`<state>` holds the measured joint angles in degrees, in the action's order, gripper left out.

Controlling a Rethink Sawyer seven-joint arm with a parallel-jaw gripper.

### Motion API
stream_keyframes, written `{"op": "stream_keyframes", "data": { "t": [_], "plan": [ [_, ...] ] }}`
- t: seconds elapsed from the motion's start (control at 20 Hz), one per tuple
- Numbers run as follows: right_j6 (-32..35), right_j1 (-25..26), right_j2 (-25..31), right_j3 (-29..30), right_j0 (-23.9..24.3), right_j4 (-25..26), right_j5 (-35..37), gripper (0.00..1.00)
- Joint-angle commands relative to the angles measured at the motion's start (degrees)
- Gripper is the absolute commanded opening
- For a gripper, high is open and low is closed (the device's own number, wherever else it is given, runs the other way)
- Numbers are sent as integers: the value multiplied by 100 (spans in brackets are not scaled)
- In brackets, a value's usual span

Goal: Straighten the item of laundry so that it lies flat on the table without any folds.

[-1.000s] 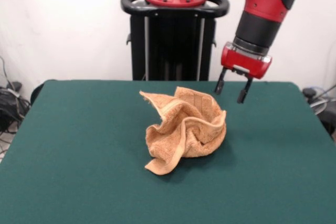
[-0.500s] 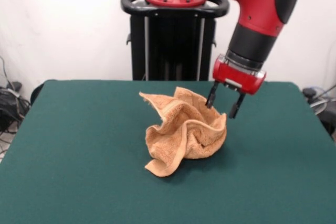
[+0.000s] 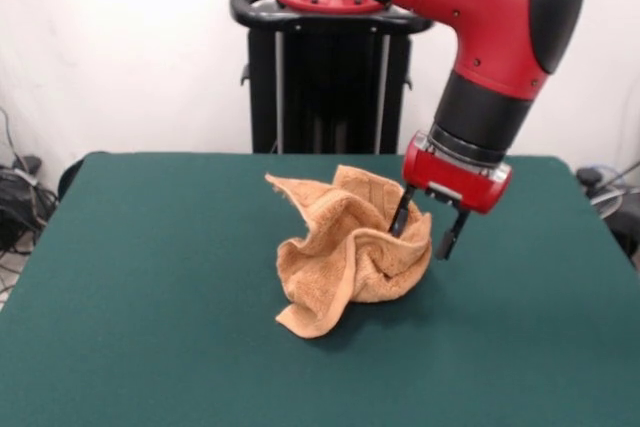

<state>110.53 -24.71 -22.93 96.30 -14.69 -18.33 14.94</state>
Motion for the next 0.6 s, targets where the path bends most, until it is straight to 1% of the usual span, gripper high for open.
{"op": "stream_keyframes", "data": {
  "t": [0.05,0.2,0.6],
  "plan": [
    [1006,190,50,-525,69,-100,517,100],
    [948,81,141,-344,159,-45,317,100],
    [975,-104,226,95,154,28,14,100]
  ]
}}
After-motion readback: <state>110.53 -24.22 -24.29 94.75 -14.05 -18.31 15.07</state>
